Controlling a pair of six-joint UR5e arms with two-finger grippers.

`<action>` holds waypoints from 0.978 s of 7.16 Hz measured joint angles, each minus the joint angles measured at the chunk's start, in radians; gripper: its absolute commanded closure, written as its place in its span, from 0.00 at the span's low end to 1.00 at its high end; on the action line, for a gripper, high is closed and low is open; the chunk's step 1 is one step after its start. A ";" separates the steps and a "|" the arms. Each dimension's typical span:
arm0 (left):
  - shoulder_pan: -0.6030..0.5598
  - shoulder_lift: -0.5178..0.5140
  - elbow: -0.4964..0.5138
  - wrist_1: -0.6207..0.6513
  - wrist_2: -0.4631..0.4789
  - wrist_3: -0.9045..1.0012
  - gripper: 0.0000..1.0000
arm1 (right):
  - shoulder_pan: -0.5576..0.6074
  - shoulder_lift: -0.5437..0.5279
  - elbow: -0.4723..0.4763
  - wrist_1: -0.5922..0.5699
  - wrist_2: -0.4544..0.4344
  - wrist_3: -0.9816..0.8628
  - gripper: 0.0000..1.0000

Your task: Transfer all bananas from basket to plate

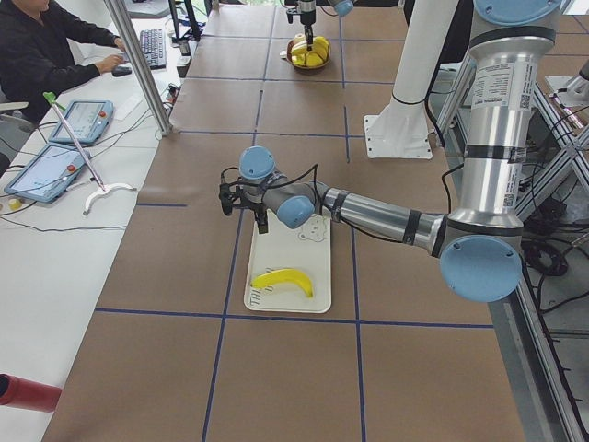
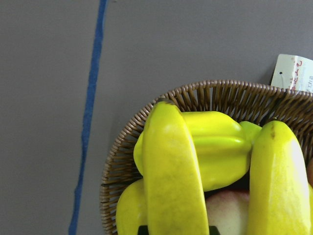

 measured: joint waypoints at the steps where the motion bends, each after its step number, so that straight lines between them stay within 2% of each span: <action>1: 0.000 0.000 0.000 0.000 0.000 0.000 0.00 | 0.024 0.000 0.023 -0.005 0.039 -0.002 0.98; 4: 0.000 0.000 0.001 0.001 -0.001 0.000 0.00 | 0.093 0.007 0.082 -0.012 0.132 -0.002 0.98; 7: 0.002 -0.009 0.002 0.000 -0.003 -0.002 0.00 | 0.093 0.122 0.087 -0.011 0.166 0.037 0.98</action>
